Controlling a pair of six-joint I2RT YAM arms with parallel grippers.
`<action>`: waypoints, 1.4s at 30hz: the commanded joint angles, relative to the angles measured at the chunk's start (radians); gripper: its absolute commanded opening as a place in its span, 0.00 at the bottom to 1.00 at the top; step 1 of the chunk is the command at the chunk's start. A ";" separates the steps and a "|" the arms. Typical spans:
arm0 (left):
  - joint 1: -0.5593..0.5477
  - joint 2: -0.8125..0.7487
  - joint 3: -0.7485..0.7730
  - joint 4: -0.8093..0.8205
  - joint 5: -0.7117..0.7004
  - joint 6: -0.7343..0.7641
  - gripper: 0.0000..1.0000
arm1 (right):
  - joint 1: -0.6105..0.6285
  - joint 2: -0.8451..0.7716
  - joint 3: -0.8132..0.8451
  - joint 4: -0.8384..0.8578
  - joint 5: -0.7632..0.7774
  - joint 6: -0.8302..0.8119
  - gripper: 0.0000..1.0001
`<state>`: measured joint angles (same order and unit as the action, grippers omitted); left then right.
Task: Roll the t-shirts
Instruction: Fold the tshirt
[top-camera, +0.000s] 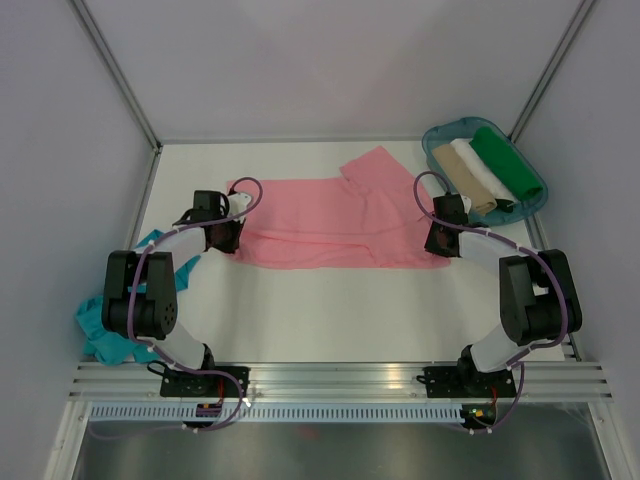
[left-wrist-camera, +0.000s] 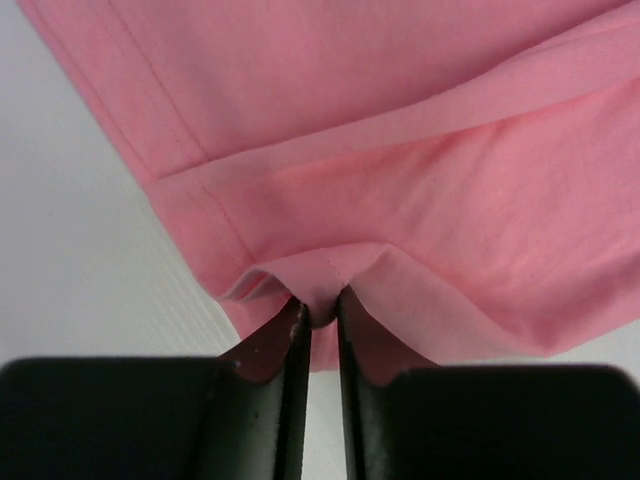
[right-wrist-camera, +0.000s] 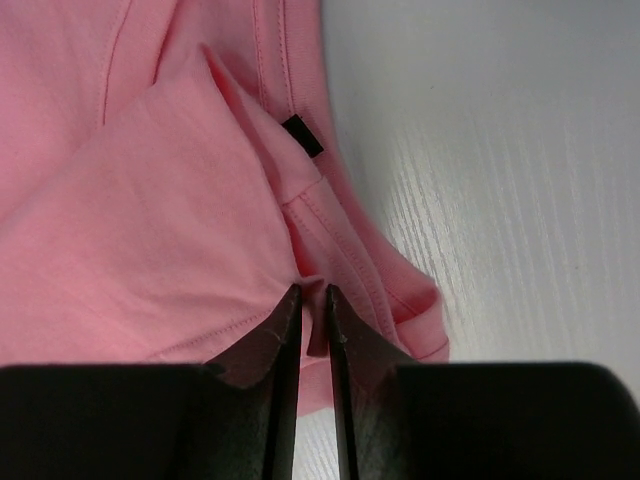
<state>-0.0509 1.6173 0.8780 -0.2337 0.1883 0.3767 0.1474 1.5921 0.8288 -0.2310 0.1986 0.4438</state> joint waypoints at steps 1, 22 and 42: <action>0.002 -0.002 0.007 0.042 -0.032 0.041 0.18 | -0.003 -0.008 -0.005 0.032 -0.007 -0.007 0.20; 0.026 -0.073 -0.008 -0.231 -0.303 0.028 0.21 | -0.003 -0.003 -0.016 0.024 0.022 -0.007 0.11; 0.031 -0.194 0.142 -0.328 -0.043 -0.025 0.35 | -0.002 -0.084 0.030 -0.045 0.038 0.007 0.18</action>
<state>-0.0055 1.4307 0.9520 -0.5621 0.0723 0.3943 0.1474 1.5608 0.8207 -0.2588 0.2123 0.4412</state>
